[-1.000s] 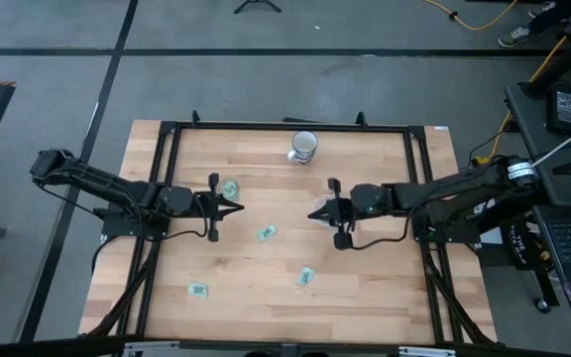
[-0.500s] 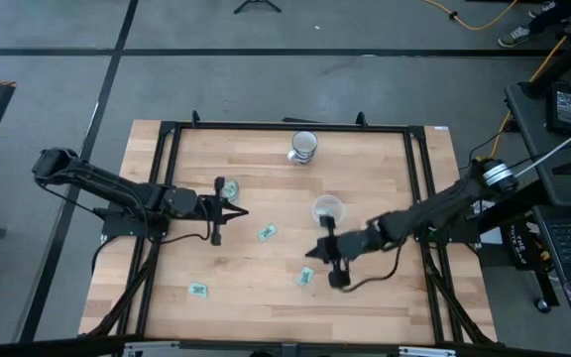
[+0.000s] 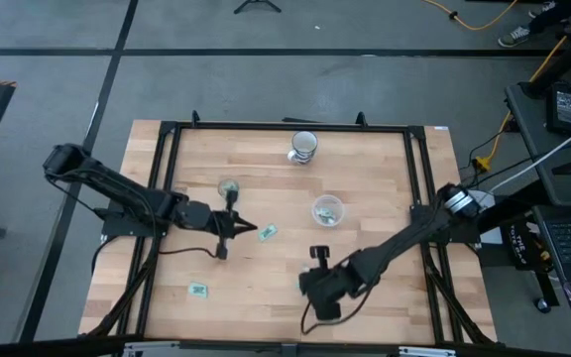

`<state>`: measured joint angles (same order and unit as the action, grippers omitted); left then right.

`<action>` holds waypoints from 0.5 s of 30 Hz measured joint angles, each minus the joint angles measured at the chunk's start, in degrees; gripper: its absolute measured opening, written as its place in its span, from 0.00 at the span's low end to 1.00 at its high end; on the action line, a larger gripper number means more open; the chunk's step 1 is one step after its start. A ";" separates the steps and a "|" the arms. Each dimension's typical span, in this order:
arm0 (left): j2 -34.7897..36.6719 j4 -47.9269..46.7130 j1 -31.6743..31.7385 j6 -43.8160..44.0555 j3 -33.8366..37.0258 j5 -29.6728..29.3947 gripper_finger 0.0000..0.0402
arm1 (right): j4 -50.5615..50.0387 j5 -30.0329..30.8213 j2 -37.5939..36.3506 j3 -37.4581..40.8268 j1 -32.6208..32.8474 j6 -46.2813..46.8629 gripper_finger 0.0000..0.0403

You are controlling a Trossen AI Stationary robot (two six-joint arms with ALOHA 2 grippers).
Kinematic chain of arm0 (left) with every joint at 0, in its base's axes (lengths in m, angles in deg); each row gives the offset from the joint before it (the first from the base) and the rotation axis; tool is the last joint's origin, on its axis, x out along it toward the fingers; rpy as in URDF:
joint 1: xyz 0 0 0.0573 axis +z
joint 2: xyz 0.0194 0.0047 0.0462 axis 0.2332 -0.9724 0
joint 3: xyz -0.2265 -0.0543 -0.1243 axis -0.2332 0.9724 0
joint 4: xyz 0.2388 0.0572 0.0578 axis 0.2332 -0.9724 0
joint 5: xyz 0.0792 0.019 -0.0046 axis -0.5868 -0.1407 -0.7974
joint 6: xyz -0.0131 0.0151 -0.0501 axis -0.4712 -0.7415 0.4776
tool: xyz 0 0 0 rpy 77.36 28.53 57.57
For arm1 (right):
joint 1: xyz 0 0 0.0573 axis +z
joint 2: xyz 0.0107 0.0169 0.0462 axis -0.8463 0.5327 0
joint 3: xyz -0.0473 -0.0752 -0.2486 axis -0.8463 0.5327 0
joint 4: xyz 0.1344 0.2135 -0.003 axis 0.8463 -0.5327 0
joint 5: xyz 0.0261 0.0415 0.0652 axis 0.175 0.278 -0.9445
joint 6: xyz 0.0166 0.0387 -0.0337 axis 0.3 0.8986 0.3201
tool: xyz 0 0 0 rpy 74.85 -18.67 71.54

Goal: Pick and place Stevia / Truvia into bins
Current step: Put the stevia packet into the transparent container

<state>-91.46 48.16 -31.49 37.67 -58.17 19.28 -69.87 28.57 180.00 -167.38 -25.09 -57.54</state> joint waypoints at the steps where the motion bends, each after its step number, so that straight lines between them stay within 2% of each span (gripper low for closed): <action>1: -0.32 -0.24 -0.47 0.01 -0.25 -0.02 0.01 | -0.40 0.09 0.96 -1.33 0.65 0.63 0.00; 5: -0.44 -0.87 -1.98 0.11 -0.50 -0.03 0.00 | -1.75 2.05 3.78 -4.83 2.83 4.66 0.00; 10: 0.24 -3.20 -2.96 0.13 -0.52 -0.08 0.01 | -2.03 2.79 4.72 -5.36 3.92 6.60 0.00; 15: 0.27 -4.47 -2.97 0.15 -0.53 -0.11 0.01 | -2.66 2.86 4.72 -5.19 3.26 6.95 0.06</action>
<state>-91.19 43.69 -34.46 37.82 -58.70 19.17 -72.53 31.43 184.72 -172.58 -21.82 -50.59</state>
